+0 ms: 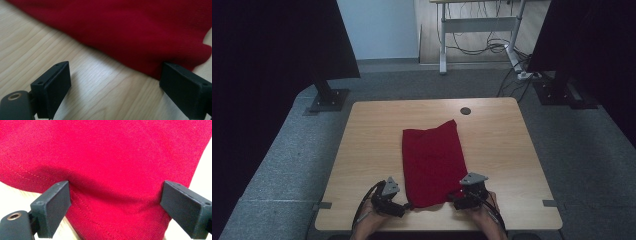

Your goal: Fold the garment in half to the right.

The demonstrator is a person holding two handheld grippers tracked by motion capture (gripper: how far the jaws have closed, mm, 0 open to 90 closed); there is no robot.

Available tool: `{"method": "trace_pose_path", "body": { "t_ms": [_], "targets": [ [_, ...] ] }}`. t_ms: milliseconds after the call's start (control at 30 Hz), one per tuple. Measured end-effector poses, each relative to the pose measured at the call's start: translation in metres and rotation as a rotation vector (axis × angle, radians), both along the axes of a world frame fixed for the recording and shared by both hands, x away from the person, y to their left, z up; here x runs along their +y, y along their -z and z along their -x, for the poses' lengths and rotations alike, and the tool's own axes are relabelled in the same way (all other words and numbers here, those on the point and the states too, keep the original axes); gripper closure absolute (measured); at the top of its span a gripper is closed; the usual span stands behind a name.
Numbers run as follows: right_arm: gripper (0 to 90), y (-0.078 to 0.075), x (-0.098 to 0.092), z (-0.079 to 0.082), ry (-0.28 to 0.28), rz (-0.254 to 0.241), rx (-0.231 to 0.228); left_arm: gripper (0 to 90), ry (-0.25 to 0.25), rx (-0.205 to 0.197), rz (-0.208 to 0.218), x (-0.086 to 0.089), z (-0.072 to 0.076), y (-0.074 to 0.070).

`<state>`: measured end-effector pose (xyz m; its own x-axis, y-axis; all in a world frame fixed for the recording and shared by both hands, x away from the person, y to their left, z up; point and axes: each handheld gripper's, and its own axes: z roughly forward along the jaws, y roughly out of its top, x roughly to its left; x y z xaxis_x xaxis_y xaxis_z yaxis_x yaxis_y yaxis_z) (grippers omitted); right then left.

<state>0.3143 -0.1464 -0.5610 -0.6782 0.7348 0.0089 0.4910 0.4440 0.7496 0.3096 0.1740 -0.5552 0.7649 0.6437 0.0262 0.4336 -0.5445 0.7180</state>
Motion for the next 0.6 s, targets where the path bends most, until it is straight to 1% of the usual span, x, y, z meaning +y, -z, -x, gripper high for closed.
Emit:
{"method": "trace_pose_path", "body": {
  "t_ms": [33,67,100,167,200,233,267,300,333,367,467,533,600],
  "targets": [
    [9.3,0.0,0.0,0.0,0.0,0.0,0.0,9.5,0.0,0.0,0.0,0.0,0.0,0.0],
    [9.3,0.0,0.0,0.001,0.004,0.0,-0.001,9.5,-0.016,-0.002,0.004,-0.004,-0.007,0.001],
    [9.4,0.0,0.0,0.002,0.008,0.001,0.003,8.9,-0.019,0.0,0.005,-0.006,-0.011,0.001],
    [9.4,0.0,0.0,0.002,0.012,0.003,0.005,8.2,-0.019,0.0,0.005,-0.006,-0.011,0.001],
    [9.3,0.0,0.0,0.002,0.012,0.003,0.005,8.2,-0.025,0.0,-0.006,-0.01,-0.026,0.0],
    [9.3,0.0,0.0,0.002,0.012,0.003,0.005,7.7,-0.025,0.0,-0.006,-0.01,-0.026,0.0],
    [9.3,-0.001,0.0,0.001,0.028,0.008,0.011,7.7,-0.025,0.0,-0.006,-0.01,-0.026,0.0],
    [9.2,-0.001,0.0,0.001,0.028,0.008,0.011,7.7,-0.035,0.0,-0.01,-0.01,-0.035,-0.001],
    [9.2,-0.001,0.0,0.001,0.028,0.008,0.011,7.8,-0.035,0.0,-0.01,-0.01,-0.035,-0.001],
    [9.2,-0.001,-0.002,-0.002,0.035,0.006,0.011,7.8,-0.041,0.004,-0.001,-0.009,-0.04,0.0],
    [9.2,-0.001,-0.002,-0.005,0.04,0.004,0.008,7.7,-0.043,0.003,0.0,-0.009,-0.044,0.0],
    [9.2,-0.001,-0.003,-0.014,0.045,0.001,0.006,7.6,-0.046,0.002,-0.001,-0.009,-0.049,0.0],
    [9.2,-0.001,-0.003,-0.016,0.045,0.001,0.005,7.5,-0.048,0.002,-0.001,-0.009,-0.051,0.0]
  ]
}}
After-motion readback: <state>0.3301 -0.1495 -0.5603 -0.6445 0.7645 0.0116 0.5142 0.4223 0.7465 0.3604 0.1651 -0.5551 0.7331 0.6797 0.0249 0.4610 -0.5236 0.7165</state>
